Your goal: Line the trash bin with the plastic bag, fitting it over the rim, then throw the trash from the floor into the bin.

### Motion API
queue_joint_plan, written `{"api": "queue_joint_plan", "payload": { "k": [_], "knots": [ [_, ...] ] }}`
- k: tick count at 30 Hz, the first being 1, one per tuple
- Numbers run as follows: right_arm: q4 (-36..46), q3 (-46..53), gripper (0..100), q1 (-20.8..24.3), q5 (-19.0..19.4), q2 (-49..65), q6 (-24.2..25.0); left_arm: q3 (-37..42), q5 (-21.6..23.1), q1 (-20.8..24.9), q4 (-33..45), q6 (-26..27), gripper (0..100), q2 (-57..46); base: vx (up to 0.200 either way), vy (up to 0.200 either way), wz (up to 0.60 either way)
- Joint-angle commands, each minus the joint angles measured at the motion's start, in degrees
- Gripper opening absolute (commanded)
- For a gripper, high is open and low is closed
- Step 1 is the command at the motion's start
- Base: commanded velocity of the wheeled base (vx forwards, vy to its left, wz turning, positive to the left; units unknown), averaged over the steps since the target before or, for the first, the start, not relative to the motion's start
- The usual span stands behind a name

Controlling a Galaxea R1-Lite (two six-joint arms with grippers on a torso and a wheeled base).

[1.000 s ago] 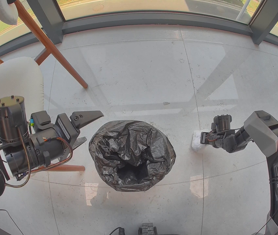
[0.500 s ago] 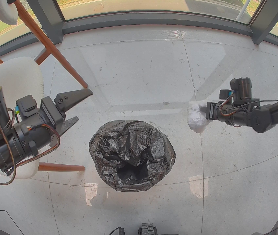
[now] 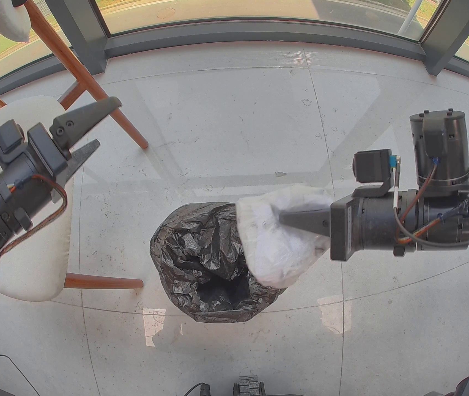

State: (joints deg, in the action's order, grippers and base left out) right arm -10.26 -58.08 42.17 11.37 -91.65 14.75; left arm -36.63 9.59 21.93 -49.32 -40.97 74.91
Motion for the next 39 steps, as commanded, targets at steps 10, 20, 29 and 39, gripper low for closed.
{"api": "queue_joint_plan", "payload": {
  "k": [10,20,29,39],
  "knots": [
    [-0.2,-8.0,0,4.6,0.5,-6.3,0.1,-1.7,0.2,-1.5,-0.4,0.4,100,-2.3,0.0,0.0,0.0],
    [-0.3,-8.2,100,4.3,1.4,-4.2,0.3,-0.3,0.3,-1.5,-0.4,0.6,100,-4.0,0.0,0.0,0.0],
    [0.2,-9.9,100,-12.0,-6.6,10.6,0.8,0.9,-0.2,-2.4,0.3,3.1,100,-10.7,0.0,0.0,0.0],
    [0.1,16.6,100,-43.0,-8.4,43.7,1.7,19.3,7.6,-2.9,1.4,4.1,100,-30.9,0.0,0.0,0.0]
  ]
}}
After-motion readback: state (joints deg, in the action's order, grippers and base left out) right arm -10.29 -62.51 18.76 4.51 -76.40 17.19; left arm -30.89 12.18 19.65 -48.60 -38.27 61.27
